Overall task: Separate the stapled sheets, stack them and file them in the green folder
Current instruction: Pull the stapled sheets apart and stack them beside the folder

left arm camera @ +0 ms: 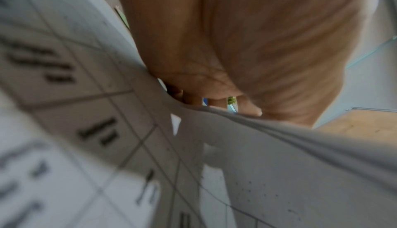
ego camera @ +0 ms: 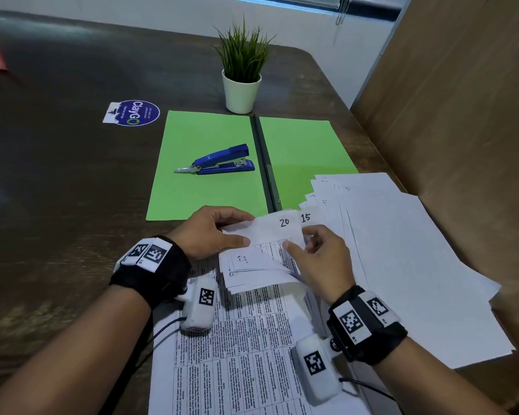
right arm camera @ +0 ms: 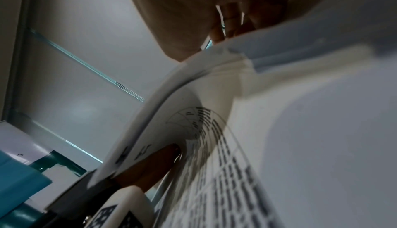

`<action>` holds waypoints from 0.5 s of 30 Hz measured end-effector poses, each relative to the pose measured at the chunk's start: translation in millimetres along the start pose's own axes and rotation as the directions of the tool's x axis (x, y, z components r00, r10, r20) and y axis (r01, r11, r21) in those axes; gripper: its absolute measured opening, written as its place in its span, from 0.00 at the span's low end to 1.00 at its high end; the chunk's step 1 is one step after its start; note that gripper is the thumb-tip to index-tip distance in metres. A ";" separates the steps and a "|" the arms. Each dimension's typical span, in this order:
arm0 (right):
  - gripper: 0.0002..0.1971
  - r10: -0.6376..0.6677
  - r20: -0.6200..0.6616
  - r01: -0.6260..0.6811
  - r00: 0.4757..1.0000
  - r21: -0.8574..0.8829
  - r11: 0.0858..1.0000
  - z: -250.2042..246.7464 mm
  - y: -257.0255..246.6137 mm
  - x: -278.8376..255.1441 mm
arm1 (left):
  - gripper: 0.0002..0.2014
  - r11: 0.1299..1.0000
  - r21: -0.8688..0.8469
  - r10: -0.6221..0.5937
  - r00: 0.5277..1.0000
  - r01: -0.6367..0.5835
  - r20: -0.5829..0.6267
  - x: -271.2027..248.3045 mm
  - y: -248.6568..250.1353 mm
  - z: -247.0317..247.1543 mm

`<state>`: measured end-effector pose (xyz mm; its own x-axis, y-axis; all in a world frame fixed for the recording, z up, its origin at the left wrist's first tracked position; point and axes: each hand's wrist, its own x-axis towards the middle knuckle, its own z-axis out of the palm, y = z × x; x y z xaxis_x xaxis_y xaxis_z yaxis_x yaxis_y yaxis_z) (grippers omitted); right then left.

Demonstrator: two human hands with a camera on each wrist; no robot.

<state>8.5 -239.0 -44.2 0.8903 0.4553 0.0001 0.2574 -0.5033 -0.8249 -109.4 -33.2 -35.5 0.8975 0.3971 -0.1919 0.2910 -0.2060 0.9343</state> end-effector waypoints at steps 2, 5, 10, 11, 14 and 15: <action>0.15 -0.033 -0.008 0.033 0.999 -0.013 0.999 -0.5 -0.3 -0.3 | 0.20 1.000 0.003 -0.001 1.000 0.001 0.011 -0.3 -0.2 -0.2; 0.12 -0.066 -0.005 0.066 0.998 0.008 0.998 0.3 1.3 0.3 | 0.21 1.000 0.005 0.010 1.000 -0.010 0.011 0.4 -2.4 -1.2; 0.09 -0.094 0.034 0.088 0.995 0.152 0.984 1.0 5.0 -3.9 | 0.19 0.999 0.014 0.048 0.999 -0.048 0.020 1.9 -3.0 -0.9; 0.08 -0.083 0.071 0.071 0.994 0.157 0.985 2.1 7.2 -4.5 | 0.18 0.998 0.017 0.059 0.998 -0.059 0.025 1.4 -2.4 -1.1; 0.08 -0.153 0.160 0.124 0.975 0.178 0.976 4.6 9.4 -8.6 | 0.11 0.998 0.006 0.064 0.998 -0.065 0.027 1.2 -1.3 0.3; 0.15 -0.159 0.171 0.127 0.972 0.183 0.975 4.9 8.2 -10.2 | 0.07 0.999 -0.011 0.046 0.999 -0.046 0.012 1.2 -0.9 0.9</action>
<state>-0.3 -244.2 -53.7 0.7609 0.6480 0.0344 0.2952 -0.2984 -0.9076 -108.3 -33.4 -36.8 0.9139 0.3763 -0.1521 0.2456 -0.2142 0.9454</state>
